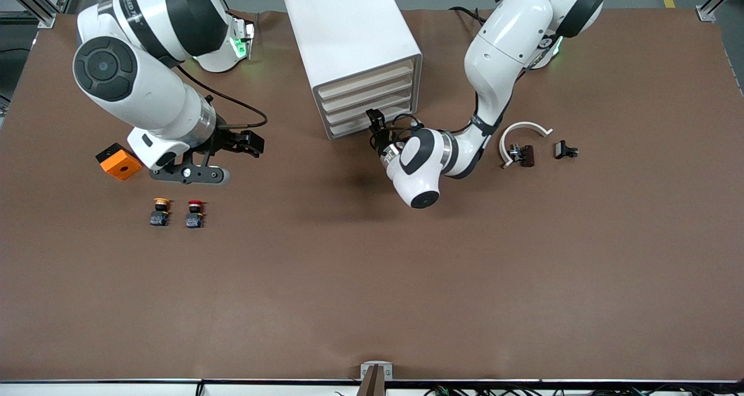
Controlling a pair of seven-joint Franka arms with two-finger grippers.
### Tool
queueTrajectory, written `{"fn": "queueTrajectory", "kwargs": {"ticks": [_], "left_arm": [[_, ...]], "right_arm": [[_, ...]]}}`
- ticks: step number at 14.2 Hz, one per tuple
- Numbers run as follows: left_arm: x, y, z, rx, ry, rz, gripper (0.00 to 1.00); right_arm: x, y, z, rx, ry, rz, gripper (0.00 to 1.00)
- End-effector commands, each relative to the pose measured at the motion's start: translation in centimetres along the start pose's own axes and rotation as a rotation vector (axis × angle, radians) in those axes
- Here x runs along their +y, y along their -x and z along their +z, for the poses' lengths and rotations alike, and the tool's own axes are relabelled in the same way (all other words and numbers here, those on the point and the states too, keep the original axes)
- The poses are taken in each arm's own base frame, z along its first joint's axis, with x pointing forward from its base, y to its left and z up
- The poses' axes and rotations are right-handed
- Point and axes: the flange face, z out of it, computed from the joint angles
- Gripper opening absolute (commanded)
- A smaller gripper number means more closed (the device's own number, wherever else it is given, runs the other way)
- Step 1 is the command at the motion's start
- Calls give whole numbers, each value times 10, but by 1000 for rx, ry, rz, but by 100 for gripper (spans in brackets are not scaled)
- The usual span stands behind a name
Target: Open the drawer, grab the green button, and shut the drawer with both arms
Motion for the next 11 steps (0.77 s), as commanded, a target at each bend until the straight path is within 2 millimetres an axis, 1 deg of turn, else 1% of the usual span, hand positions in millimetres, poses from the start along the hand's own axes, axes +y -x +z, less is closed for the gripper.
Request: {"fn": "queueTrajectory", "kwargs": {"ticks": [1,5,6,7,8,9,10,11], "left_arm": [[-6,7,12,17,-37,-6,55],[-9,9,20,28,-42,-2,55],[-10,11,25,37,-42,0,54],[-9,11,31,46,-45,-2,52],[-6,11,38,54,-49,-4,48],[-6,11,40,56,-49,-1,45],[-5,11,43,60,-51,-3,40],[-6,11,42,61,-49,-1,39]], "right_arm": [[-3,-1,-3,-7,-18,0,100],[-3,-2,-4,-4,-22,0,100],[-2,-3,-4,1,-24,0,100],[-3,-2,-4,2,-24,0,100],[-3,-3,-3,0,-25,0,100],[-4,-2,-4,1,-26,-2,100],[-4,-2,-3,1,-26,-1,100],[-5,-2,-3,1,-25,-3,100]]}}
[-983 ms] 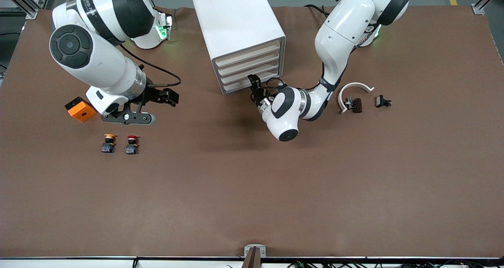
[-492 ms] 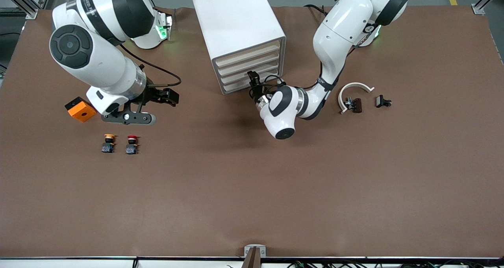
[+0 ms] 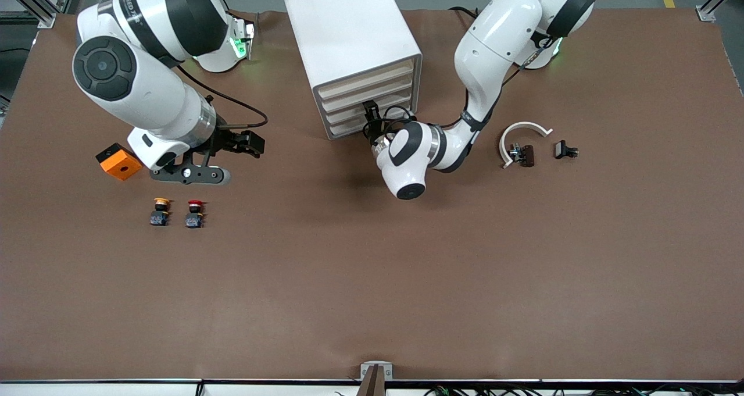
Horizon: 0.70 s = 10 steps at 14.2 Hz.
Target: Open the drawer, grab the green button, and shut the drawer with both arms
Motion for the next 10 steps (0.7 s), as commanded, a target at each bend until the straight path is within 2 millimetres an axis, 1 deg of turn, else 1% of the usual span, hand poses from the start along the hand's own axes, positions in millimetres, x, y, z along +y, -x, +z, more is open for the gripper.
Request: {"fn": "queueTrajectory", "kwargs": {"ticks": [1,3,4,6,7,8,9,10], "left_arm": [[0,4,1,-5,-18,-11,35],[1,3,0,-7,-17,-16,31],[1,3,-1,-9,-15,-15,31],[1,3,-6,-14,-9,-14,28],[-3,7,-9,-17,-1,-3,26],[-2,8,-11,-20,2,3,21],[-3,10,-14,-28,8,19,10],[-6,14,-17,-32,14,28,8]], "right_arm": [[-8,0,-2,-3,-18,-9,100],[-14,4,-1,-5,-14,-16,100],[-19,7,-1,-4,-13,-10,100],[-29,12,0,-3,-12,33,100],[-36,14,0,9,-20,52,100],[-45,17,1,16,-22,78,100],[-53,22,1,17,-22,95,100],[-62,26,5,15,-19,111,100]]}}
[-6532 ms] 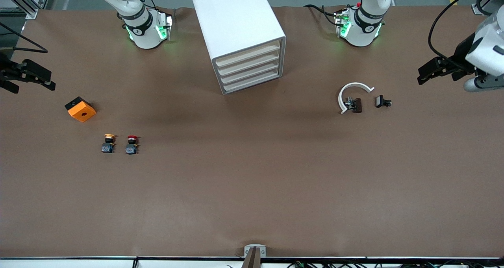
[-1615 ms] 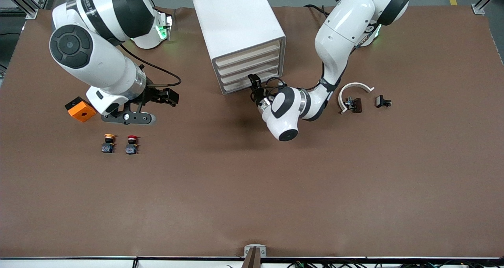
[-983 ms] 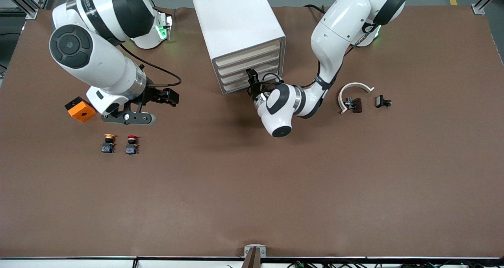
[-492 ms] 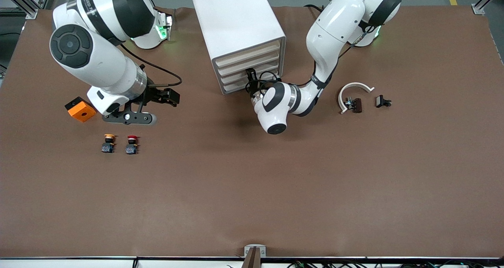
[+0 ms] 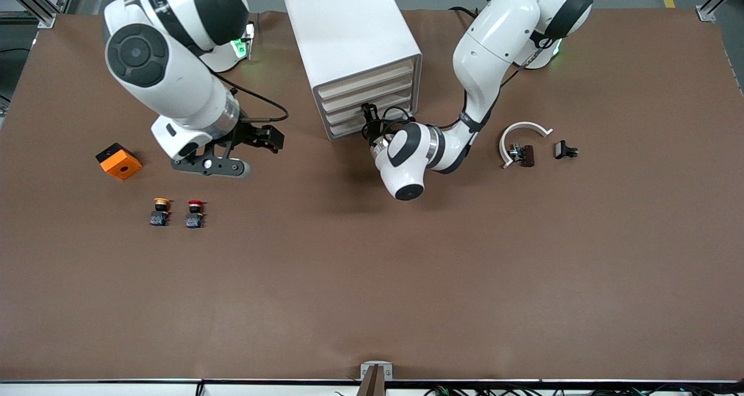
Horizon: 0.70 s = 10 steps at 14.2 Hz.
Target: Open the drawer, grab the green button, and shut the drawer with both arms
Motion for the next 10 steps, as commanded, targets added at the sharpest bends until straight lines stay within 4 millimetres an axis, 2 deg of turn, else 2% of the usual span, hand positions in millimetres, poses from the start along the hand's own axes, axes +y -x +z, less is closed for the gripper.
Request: {"fn": "queueTrajectory", "kwargs": {"ticks": [1,2,6,8,10], "left_arm": [[-4,9,-10,-23,2,18,3],[-4,9,-10,-24,3,17,0],[-2,8,-11,-23,5,20,0],[2,5,-15,-26,13,29,0],[10,3,-27,-56,50,49,0]], "right_arm": [[-29,14,3,2,-11,71,100],[-38,20,5,5,-12,109,100],[-83,48,25,11,-4,217,100],[-98,57,33,13,-6,251,100],[-110,64,40,17,-8,293,100]]}}
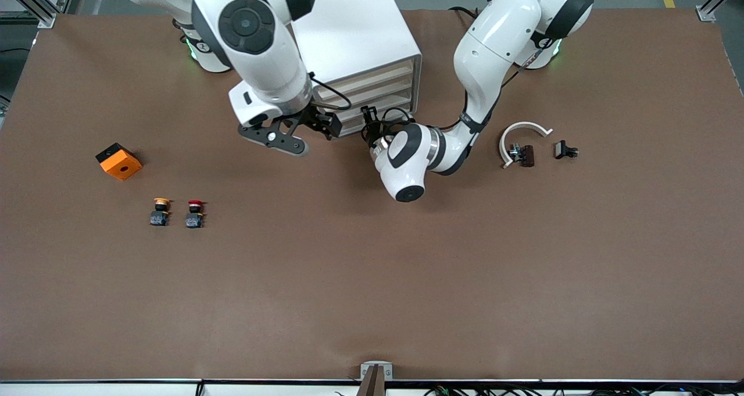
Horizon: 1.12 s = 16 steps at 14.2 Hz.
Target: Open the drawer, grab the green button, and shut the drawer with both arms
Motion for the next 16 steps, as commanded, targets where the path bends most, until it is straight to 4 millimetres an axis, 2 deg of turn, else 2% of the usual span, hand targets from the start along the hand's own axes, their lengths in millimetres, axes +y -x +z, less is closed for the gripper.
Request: {"fn": "queueTrajectory", "kwargs": {"ticks": [1,6,9,12,16], "left_arm": [[10,5,-22,-56,51,60,0],[15,2,-64,-110,124,70,0],[19,-5,-93,-149,147,65,0],[19,-10,-117,-168,188,61,0],[19,-13,-138,-189,227,78,0]], "right_arm": [[-11,5,8,-4,-11,56,100],[-13,6,11,-16,-28,66,100],[-17,3,29,-17,-37,114,100],[-24,12,44,-9,-50,160,100],[-26,18,62,-9,-45,186,100]]}}
